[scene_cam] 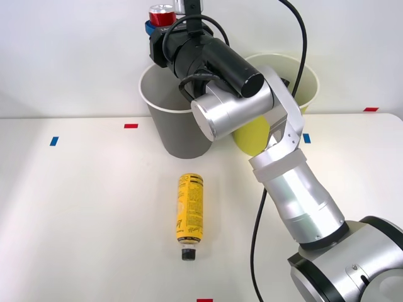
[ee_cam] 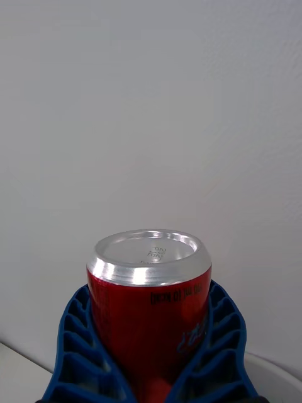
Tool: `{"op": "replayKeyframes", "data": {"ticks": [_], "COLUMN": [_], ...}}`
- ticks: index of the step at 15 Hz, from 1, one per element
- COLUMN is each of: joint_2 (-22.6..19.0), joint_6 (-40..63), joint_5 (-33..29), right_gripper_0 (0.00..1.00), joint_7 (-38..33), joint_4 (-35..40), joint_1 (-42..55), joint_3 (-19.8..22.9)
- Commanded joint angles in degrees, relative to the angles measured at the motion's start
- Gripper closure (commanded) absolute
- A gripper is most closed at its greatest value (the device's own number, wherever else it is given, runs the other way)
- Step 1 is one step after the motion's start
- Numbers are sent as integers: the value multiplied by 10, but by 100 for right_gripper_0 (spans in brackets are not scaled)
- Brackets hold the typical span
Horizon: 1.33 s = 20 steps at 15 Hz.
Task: Put cans in the gray bin, plastic bottles in the light green bin
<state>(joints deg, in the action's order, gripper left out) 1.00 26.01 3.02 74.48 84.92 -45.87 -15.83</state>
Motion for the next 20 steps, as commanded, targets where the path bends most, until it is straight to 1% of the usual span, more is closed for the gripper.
{"op": "replayKeyframes", "data": {"ticks": [1, 2, 3, 7, 9, 10, 11, 13, 16, 17, 19, 20], "joint_2": [0, 0, 0, 0, -43, -66, -96, -138, -197, -219, -250, -268], "joint_6": [-2, -2, -2, -12, -61, -109, -179, -255, -260, -259, -259, -259], "joint_5": [-13, -16, -21, -32, -26, -12, 9, 26, 26, 30, 37, 41], "right_gripper_0": [57, 8, 0, 0, 0, 0, 0, 0, 0, 0, 0, 0], "joint_7": [-8, -11, -12, -16, -16, -16, -16, -16, -17, -21, -29, -35], "joint_4": [-2, -2, -2, -2, -2, -1, 2, 17, 119, 165, 227, 267], "joint_1": [-1, -1, -1, -1, 8, 23, 47, 78, 149, 182, 238, 282], "joint_3": [-3, -5, -6, -10, -35, -46, -61, -82, -92, -92, -91, -90]}}
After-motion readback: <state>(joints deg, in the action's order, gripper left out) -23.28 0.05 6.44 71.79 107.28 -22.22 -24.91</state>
